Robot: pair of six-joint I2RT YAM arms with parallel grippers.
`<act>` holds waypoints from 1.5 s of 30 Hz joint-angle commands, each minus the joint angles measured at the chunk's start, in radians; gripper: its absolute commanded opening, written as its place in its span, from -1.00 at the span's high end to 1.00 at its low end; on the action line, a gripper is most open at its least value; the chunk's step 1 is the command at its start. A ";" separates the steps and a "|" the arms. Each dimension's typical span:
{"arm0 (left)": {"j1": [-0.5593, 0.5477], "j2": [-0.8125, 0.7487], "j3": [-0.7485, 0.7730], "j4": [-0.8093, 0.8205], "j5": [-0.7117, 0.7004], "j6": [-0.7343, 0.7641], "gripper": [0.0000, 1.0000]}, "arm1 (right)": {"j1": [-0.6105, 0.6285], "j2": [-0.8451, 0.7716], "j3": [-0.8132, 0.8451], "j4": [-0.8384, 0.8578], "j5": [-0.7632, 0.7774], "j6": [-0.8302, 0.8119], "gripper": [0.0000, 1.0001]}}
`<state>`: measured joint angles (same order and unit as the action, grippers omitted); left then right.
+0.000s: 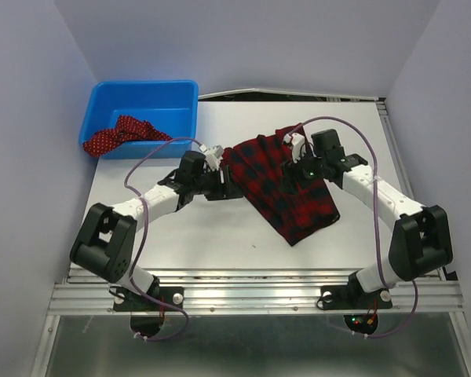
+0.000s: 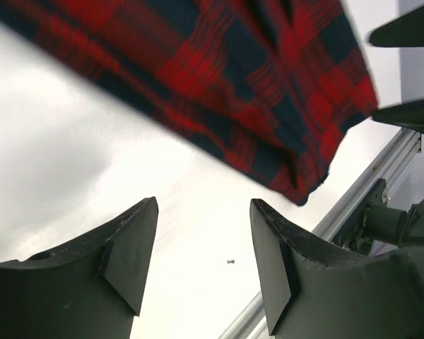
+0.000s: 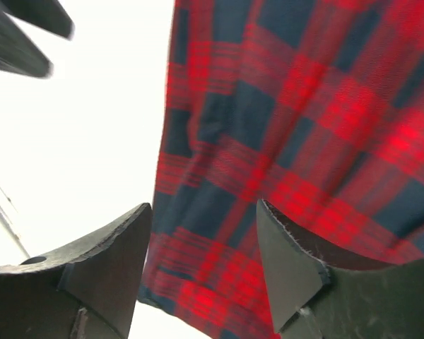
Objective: Fold and stack the skirts
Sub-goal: Fold the skirt
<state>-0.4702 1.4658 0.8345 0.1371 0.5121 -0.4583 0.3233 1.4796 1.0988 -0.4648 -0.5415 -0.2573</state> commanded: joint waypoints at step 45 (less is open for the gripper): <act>-0.065 0.381 0.147 0.108 -0.060 -0.194 1.00 | 0.217 0.153 0.065 -0.267 0.057 0.116 0.99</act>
<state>-0.5472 1.8961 0.9565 0.2749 0.4957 -0.6918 0.5377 1.6604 1.1606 -0.6834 -0.4004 -0.1596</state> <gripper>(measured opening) 0.029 0.016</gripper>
